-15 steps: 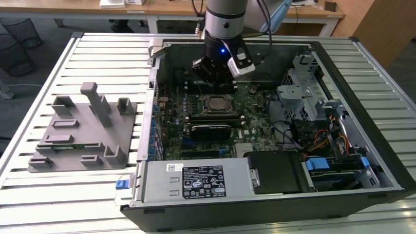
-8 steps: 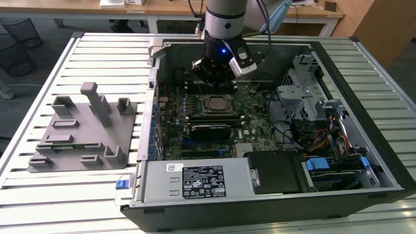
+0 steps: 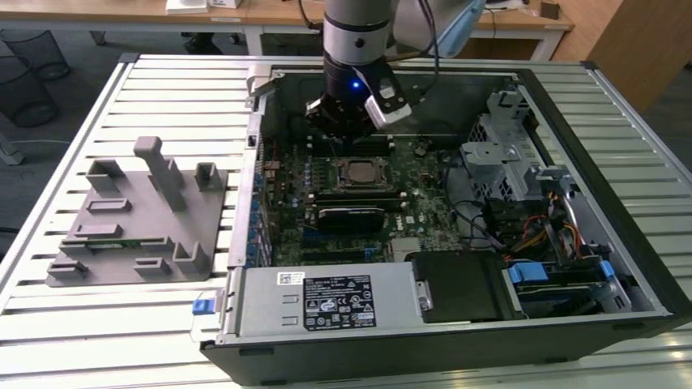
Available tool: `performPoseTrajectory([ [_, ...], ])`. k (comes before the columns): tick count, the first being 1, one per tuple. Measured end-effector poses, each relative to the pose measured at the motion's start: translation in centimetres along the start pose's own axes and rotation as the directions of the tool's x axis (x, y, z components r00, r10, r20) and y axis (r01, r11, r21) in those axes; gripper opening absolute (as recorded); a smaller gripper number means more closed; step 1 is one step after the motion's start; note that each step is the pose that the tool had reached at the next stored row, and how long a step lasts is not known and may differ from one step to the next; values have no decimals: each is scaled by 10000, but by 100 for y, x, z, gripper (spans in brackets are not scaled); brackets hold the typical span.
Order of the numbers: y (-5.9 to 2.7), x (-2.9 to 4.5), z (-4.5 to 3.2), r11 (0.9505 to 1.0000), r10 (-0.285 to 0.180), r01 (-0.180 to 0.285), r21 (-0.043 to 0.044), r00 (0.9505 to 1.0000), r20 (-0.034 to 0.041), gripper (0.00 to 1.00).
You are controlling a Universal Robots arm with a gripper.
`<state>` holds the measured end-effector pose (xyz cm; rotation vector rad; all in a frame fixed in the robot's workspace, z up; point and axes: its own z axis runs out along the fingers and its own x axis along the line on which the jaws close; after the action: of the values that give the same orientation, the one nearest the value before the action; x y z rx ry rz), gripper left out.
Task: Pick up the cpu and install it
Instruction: 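Install the first cpu locking lever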
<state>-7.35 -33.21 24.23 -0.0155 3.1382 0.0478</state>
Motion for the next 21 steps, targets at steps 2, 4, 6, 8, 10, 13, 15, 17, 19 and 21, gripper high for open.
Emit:
performPoseTrajectory([
  [2, 6, 26, 1, 9999, 128, -128, 2, 9999, 15, 11],
  [4, 11, 53, 2, 9997, 248, -248, 1, 9997, 29, 11],
  [6, 11, 92, 1, 9996, 276, -276, 1, 9996, 33, 11],
  [8, 12, 135, 1, 9996, 278, -278, 2, 9996, 35, 11],
  [10, 12, 178, 1, 9996, 278, -278, 2, 9996, 36, 11],
  [13, 13, 242, 1, 9996, 278, -278, -2, 9996, 37, 11],
  [15, 14, 278, 1, 9996, 278, -278, -6, 9996, 38, 11],
  [17, 18, 306, 2, 9996, 277, -277, -7, 9996, 38, 11],
  [19, 30, 322, 2, 9996, 277, -277, -6, 9996, 37, 11],
  [21, 47, 337, 2, 9996, 278, -278, -6, 9996, 37, 11],
])
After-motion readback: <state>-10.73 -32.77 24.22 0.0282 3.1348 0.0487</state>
